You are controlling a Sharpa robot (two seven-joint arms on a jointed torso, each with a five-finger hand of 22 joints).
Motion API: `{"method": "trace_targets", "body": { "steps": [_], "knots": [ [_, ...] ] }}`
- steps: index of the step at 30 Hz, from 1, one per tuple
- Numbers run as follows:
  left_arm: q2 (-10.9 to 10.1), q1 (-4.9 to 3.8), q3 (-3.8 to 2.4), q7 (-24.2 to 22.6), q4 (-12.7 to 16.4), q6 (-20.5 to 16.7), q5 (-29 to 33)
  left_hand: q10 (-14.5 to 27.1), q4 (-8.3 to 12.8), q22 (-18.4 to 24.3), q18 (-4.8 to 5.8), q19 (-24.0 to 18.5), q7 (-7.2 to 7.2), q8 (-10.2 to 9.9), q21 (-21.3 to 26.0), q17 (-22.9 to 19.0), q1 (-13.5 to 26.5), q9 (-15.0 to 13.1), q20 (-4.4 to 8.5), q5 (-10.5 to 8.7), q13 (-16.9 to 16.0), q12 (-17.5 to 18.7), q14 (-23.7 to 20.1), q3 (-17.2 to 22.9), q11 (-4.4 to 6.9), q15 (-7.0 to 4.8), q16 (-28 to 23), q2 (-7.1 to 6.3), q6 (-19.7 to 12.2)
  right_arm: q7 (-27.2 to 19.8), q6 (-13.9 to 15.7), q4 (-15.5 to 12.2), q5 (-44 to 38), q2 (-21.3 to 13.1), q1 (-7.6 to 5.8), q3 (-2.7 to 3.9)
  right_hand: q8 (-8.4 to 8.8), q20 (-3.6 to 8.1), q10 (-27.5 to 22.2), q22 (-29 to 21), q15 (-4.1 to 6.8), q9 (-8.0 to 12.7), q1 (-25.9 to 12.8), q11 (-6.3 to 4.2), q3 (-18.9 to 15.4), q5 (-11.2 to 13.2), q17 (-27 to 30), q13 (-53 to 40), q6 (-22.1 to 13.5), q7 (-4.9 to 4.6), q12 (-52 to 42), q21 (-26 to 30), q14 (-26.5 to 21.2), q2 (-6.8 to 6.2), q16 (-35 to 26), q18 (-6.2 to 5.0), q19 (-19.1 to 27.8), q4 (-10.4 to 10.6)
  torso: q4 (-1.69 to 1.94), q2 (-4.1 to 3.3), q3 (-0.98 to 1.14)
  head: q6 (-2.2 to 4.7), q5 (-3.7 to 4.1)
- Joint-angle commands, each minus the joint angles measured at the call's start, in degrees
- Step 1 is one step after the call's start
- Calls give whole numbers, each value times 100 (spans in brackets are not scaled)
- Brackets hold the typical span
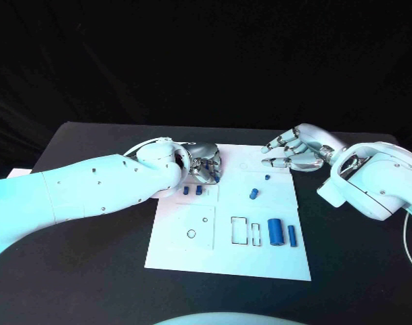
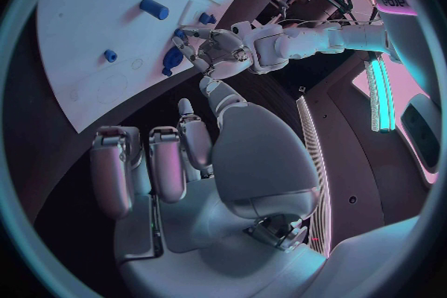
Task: Assemble the parts on the task board
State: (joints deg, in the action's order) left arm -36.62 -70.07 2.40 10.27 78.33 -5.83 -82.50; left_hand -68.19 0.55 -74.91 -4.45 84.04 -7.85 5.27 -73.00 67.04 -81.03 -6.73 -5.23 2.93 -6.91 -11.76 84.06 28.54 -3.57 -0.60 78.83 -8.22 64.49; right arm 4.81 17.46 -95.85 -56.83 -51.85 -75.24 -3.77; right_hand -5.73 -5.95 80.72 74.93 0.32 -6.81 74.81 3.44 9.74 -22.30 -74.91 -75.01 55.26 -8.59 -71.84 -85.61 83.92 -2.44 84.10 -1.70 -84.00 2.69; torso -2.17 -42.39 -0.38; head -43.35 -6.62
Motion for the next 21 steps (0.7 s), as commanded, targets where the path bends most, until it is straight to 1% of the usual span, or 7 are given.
{"method": "trace_targets", "body": {
  "steps": [1, 6, 9, 14, 15, 18, 21],
  "knots": [
    [0, 51, 35, -83, 19, 68, 131, -38, 1, -387, 78, 107, 3, 17, -6, -10, 10, -7, 45, 15, 7, 26, 173, 29, -9, -49, 17, 46, 44, -49, -61, -8, -10, 6, 3, 0, 34, 44, -21, 618, 43, 6, 43, 5, 32, -19, -496, -248, 42, -10, -10, 30, 387, 7, -27, -49, 2, -10, 1, 0, -3, -1, -1],
    [-45, 51, 28, -88, 63, -21, 226, -44, 4, -379, 75, 104, -7, 1, 10, -23, 34, 2, 47, 14, 12, 57, 169, 24, -16, -47, 13, 30, 40, -51, -64, -4, -8, 8, 3, 0, 34, 44, -21, 618, 43, 6, 43, 5, 32, -19, -496, -248, 42, -10, -10, 30, 387, 7, -27, -49, 2, -10, 0, 3, -4, 6, 2],
    [-81, 52, -1, -87, 99, -70, 305, -47, 4, -378, 75, 103, -12, -7, 14, -30, 46, 7, 47, 14, 14, 72, 167, 22, -19, -44, 10, 23, 38, -52, -66, 1, -6, 10, 3, 0, 34, 44, -21, 618, 43, 6, 43, 5, 32, -19, -496, -248, 42, -10, -10, 30, 387, 7, -27, -49, 2, -10, 2, 5, -5, 25, 5],
    [-172, 51, -83, -78, 191, -140, 476, -49, 3, -372, 73, 101, -16, -13, 23, -35, 57, 11, 46, 14, 16, 85, 165, 20, -22, -42, 8, 18, 37, -53, -67, 17, -5, 11, 3, 0, 34, 44, -21, 618, 43, 6, 43, 5, 32, -19, -496, -248, 42, -10, -10, 30, 387, 7, -27, -49, 2, -10, 7, 3, -4, 36, 3],
    [-212, 51, -115, -78, 230, -164, 527, -49, 3, -372, 73, 101, -16, -13, 23, -35, 57, 11, 46, 14, 16, 85, 165, 20, -22, -42, 8, 18, 37, -54, -68, 23, -4, 11, 4, 0, 34, 44, -21, 618, 43, 6, 43, 5, 32, -19, -496, -248, 42, -10, -10, 30, 387, 7, -27, -49, 2, -10, 7, 5, -3, 38, -2],
    [-291, 50, -177, -84, 305, -208, 656, -50, 4, -364, 71, 97, -20, -19, 37, -45, 64, 14, 46, 15, 17, 96, 162, 19, -25, -41, 3, 14, 35, -54, -71, 31, 2, 12, 4, 0, 34, 44, -21, 618, 43, 6, 43, 5, 32, -19, -496, -248, 42, -10, -10, 30, 387, 7, -27, -49, 2, -10, 6, 5, 0, 44, -8],
    [-382, 49, -234, -87, 375, -248, 748, -50, 6, -363, 70, 97, -22, -24, 39, -44, 68, 17, 45, 15, 19, 104, 162, 20, -26, -39, 4, 10, 33, -54, -75, 39, 6, 13, 5, 0, 34, 44, -21, 616, 43, 6, 40, 5, 34, -19, -494, -248, 43, -10, -10, 32, 387, 8, -28, -49, 3, -7, 7, 2, -4, 49, -5]
  ]
}}
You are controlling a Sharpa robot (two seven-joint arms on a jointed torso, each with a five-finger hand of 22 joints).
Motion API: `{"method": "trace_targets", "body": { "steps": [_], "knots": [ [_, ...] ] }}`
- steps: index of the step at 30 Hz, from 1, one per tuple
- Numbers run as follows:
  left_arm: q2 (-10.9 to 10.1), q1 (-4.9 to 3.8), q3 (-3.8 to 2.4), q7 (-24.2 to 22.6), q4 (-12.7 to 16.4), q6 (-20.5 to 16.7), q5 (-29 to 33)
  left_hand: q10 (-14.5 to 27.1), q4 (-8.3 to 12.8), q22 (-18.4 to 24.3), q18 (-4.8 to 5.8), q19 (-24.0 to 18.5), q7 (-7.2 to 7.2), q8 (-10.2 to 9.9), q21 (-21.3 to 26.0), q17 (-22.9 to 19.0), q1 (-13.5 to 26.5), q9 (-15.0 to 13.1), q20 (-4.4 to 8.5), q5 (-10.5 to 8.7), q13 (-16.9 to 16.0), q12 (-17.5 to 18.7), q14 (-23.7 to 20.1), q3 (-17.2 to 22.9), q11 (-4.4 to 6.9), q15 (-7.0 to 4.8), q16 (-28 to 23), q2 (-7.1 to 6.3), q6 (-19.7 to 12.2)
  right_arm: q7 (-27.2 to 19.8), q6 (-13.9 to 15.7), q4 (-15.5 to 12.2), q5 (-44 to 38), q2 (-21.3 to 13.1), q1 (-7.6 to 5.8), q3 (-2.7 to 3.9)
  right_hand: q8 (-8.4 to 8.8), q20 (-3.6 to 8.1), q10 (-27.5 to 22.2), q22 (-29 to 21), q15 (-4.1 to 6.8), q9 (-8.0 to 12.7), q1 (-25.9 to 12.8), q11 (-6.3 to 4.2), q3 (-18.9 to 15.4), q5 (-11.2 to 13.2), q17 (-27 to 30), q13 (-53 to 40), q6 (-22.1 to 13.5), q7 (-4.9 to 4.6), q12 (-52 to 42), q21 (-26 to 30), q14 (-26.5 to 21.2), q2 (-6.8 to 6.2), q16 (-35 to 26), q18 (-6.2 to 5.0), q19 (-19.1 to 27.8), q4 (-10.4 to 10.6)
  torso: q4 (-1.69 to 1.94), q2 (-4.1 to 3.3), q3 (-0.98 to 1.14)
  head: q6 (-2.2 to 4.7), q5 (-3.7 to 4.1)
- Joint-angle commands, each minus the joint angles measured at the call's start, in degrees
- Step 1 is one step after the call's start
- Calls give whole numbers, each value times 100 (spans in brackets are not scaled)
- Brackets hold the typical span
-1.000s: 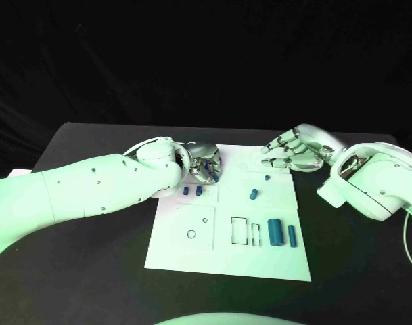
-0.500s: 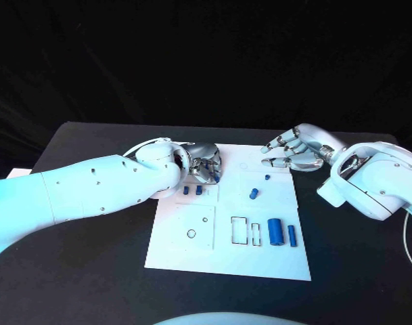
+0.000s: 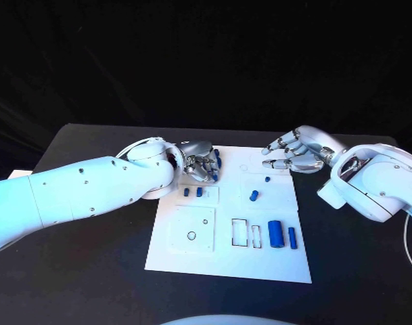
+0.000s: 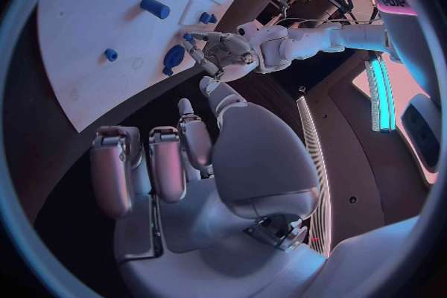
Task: Assemble the parts on the task board
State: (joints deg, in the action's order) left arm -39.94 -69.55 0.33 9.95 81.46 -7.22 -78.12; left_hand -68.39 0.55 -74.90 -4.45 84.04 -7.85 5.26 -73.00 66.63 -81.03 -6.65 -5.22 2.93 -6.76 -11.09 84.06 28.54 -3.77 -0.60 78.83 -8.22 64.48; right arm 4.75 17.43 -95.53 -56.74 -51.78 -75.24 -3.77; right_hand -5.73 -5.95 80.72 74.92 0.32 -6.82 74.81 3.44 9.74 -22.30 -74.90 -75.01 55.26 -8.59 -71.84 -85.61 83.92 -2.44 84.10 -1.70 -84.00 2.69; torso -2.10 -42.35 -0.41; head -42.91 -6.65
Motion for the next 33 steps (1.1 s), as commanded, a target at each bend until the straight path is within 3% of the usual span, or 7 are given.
{"method": "trace_targets", "body": {
  "steps": [1, 7, 19, 33],
  "knots": [
    [-79, -4, -40, -54, 80, -117, 339, -30, 5, -363, 70, 97, -22, -24, 39, -4, 68, 9, 45, 15, 4, 37, 162, 20, -6, -39, 4, 11, 34, -48, -73, 9, -2, 6, 5, 0, 34, 44, -20, 613, 43, 7, 36, 5, 36, -18, -492, -247, 44, -11, -10, 34, 386, 10, -30, -50, 5, -2, 3, -2, -3, 3, -1],
    [-224, -5, -78, -50, 129, -154, 423, -31, 6, -360, 69, 96, -24, -28, 45, -9, 73, 12, 45, 15, 5, 45, 160, 20, -8, -38, 2, 7, 32, -47, -73, 18, 1, 5, 6, 0, 34, 44, -20, 613, 43, 7, 36, 5, 36, -18, -492, -247, 44, -11, -10, 34, 386, 10, -30, -50, 5, -2, 3, -3, -2, 7, -4],
    [-473, -6, -89, 3, 191, -18, 530, -35, 6, -355, 68, 93, -27, -43, 55, -17, 94, 20, 42, 14, 8, 72, 157, 16, -13, -33, -2, -8, 27, -45, -75, 26, 2, 1, 13, 0, 34, 44, -20, 613, 43, 7, 36, 5, 36, -18, -492, -247, 44, -11, -10, 34, 386, 10, -30, -50, 5, -2, -2, -3, -2, 3, 13],
    [-554, -7, -88, 116, 160, 223, 567, -36, 4, -355, 68, 93, -28, -47, 56, -20, 102, 23, 41, 14, 9, 80, 155, 14, -15, -32, -3, -12, 26, -45, -79, 31, 2, 10, 15, 0, 34, 44, -20, 613, 43, 7, 36, 5, 36, -18, -492, -247, 44, -11, -10, 34, 386, 10, -30, -50, 5, -2, -5, -3, 4, 4, -15]
  ]
}}
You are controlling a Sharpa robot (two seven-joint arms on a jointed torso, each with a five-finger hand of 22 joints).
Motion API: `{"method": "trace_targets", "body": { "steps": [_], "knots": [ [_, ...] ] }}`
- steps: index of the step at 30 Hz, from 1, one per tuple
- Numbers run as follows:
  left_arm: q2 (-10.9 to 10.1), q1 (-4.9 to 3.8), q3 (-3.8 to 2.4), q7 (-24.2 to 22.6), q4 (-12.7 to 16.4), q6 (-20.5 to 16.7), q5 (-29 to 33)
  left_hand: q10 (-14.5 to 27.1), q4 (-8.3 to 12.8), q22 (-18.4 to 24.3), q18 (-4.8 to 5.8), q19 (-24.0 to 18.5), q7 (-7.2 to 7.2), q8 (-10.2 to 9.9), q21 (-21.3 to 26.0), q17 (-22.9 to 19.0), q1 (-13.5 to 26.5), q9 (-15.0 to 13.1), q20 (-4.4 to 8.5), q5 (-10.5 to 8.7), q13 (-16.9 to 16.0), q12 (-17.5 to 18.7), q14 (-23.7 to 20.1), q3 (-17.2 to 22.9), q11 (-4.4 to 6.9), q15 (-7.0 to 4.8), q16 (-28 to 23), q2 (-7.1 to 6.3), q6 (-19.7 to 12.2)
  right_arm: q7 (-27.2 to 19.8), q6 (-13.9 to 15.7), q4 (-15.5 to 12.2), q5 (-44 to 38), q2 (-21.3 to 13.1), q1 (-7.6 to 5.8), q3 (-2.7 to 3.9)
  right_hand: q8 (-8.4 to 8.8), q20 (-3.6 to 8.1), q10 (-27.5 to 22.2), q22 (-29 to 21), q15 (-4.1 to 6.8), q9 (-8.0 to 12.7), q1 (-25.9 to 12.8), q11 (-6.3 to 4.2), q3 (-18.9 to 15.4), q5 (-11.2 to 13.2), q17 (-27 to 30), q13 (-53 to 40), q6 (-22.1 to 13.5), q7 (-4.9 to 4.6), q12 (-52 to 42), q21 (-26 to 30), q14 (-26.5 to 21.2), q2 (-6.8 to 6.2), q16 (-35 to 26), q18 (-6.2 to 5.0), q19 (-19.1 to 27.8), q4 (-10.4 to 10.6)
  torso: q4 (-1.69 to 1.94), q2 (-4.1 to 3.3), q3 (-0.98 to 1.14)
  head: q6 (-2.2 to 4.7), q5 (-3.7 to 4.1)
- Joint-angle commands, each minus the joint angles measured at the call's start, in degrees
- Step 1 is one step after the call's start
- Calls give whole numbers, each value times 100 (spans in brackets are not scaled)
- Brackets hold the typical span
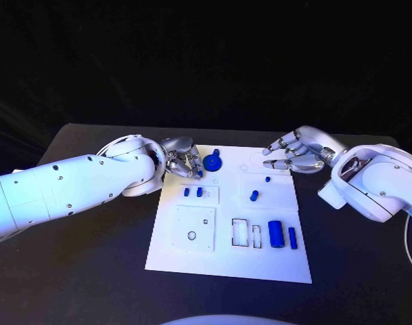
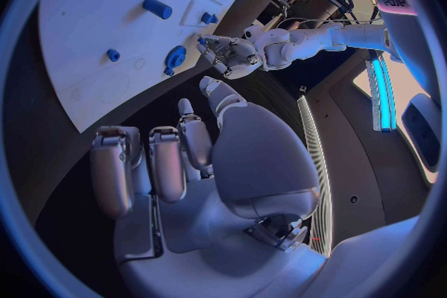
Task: Assemble the parts on the task board
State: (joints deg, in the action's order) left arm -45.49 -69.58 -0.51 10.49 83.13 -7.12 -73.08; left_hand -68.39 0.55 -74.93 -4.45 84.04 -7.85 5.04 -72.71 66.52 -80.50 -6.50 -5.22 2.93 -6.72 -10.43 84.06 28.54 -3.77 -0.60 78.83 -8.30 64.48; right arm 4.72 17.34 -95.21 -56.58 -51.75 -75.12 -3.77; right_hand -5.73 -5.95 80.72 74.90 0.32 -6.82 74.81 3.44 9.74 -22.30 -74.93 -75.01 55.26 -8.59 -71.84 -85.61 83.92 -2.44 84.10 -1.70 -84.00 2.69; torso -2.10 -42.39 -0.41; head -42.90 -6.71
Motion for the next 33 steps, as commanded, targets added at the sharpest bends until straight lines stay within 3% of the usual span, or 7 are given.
{"method": "trace_targets", "body": {
  "steps": [1, 33],
  "knots": [
    [-1, -3, -4, 68, -14, 236, 63, -36, 4, -352, 68, 93, -28, -25, 28, -9, 49, 7, 41, 14, 5, 14, 155, 14, -15, -32, -3, -5, 27, -43, -71, 0, -14, 7, 4, 0, 34, 44, -21, 614, 43, 8, 36, 5, 36, -18, -489, -247, 44, -11, -10, 34, 386, 10, -30, -50, 5, -2, -6, 0, 5, 0, -10],
    [21, -4, -3, 128, -145, 486, 3, -42, 5, -348, 67, 91, -27, -34, 35, -29, 60, 13, 39, 14, 6, 33, 150, 12, -15, -30, -12, -14, 27, -42, -76, 1, -14, 12, 5, 0, 34, 44, -21, 614, 43, 8, 36, 5, 36, -18, -489, -247, 44, -11, -10, 34, 386, 10, -30, -50, 5, -2, -5, 0, 2, -8, -31]
  ]
}}
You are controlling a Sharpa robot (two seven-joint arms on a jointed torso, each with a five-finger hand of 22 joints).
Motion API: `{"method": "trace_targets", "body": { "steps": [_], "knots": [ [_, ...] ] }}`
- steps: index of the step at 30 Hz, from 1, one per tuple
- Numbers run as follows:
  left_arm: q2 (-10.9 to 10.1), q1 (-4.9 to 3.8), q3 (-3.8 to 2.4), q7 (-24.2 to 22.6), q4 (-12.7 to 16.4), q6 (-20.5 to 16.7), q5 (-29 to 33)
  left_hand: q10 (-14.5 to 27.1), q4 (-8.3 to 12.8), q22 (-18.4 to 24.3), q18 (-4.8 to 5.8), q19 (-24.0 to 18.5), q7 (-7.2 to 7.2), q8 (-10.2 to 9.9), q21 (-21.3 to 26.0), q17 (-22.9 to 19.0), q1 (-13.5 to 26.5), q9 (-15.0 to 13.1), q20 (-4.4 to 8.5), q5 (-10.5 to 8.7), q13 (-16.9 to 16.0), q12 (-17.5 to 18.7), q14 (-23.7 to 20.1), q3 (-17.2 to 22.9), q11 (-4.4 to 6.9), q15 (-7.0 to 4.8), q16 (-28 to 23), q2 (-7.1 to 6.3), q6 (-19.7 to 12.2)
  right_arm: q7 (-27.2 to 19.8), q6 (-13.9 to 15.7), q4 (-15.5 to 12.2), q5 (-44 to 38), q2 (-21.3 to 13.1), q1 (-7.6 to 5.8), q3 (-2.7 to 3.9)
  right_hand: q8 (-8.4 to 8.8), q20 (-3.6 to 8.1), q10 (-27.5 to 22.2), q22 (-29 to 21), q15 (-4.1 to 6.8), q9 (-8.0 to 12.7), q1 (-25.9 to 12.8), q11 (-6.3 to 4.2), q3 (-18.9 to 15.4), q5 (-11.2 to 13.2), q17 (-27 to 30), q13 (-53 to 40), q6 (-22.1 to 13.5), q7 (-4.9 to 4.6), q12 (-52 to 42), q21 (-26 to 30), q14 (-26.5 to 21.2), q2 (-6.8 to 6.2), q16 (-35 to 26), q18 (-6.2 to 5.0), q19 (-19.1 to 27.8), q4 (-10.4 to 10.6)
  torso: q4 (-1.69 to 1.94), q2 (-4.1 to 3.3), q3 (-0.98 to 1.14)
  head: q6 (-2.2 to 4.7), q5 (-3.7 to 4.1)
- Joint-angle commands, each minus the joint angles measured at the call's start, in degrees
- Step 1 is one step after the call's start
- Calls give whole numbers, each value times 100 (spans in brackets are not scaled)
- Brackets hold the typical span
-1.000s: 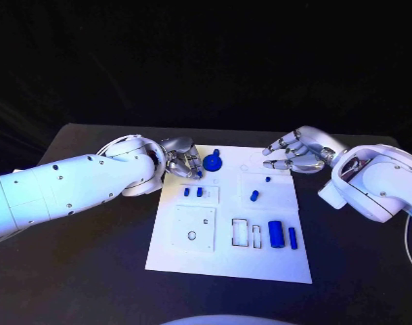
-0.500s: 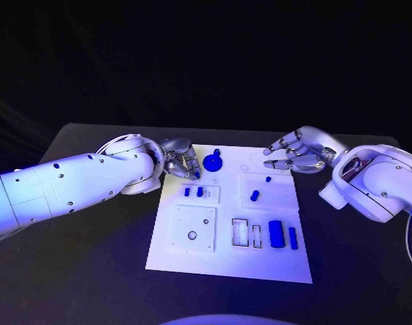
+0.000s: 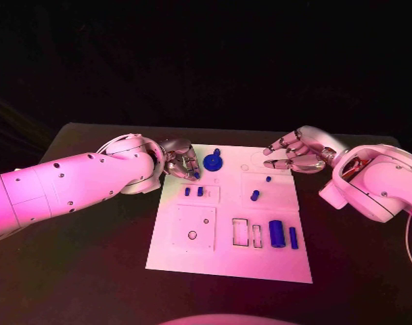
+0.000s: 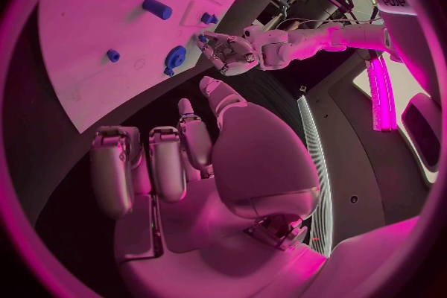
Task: Assemble the parts on the task board
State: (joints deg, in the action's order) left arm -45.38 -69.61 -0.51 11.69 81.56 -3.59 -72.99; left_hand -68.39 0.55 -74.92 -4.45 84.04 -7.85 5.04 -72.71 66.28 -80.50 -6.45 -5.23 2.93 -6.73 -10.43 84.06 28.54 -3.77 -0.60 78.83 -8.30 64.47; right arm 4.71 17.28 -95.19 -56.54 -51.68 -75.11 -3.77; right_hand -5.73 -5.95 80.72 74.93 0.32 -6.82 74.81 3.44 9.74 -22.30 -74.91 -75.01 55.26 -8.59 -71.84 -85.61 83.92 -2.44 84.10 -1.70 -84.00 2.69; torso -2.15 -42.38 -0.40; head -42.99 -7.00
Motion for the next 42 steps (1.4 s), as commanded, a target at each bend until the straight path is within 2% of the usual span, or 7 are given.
{"method": "trace_targets", "body": {
  "steps": [1, 25, 42],
  "knots": [
    [11, -1, -2, 8, 12, 137, -6, -42, 5, -350, 67, 91, -27, -34, 35, -5, 60, 8, 39, 14, 8, 33, 150, 12, -15, -30, -12, -14, 27, -40, -70, -1, -18, 5, 4, 0, 34, 44, -20, 611, 43, 8, 36, 5, 36, -18, -491, -247, 44, -11, -10, 34, 386, 10, -30, -50, 6, -2, 0, 0, 3, 1, -3],
    [76, -1, -1, 101, -47, 219, -6, -52, 2, -347, 65, 89, -27, -42, 43, -3, 72, 14, 38, 14, 8, 51, 150, 14, -15, -30, -11, -11, 31, -38, -82, -4, -12, 9, 5, 0, 36, 45, -21, 607, 43, 9, 29, 5, 40, -16, -487, -244, 44, -11, -8, 38, 386, 4, -35, -51, 7, 4, -10, -2, 3, -3, 0],
    [93, -1, 0, 115, -80, 222, -6, -44, 1, -344, 64, 86, -39, -70, 51, 9, 89, 31, 34, 14, 13, 93, 149, 18, -25, -23, -4, -15, 9, -22, -136, -2, -12, 5, 5, 0, 37, 45, -23, 608, 43, 9, 25, 6, 39, -15, -487, -241, 44, -11, -5, 37, 386, 2, -35, -51, 6, 6, 0, -1, 0, -10, 5]
  ]
}}
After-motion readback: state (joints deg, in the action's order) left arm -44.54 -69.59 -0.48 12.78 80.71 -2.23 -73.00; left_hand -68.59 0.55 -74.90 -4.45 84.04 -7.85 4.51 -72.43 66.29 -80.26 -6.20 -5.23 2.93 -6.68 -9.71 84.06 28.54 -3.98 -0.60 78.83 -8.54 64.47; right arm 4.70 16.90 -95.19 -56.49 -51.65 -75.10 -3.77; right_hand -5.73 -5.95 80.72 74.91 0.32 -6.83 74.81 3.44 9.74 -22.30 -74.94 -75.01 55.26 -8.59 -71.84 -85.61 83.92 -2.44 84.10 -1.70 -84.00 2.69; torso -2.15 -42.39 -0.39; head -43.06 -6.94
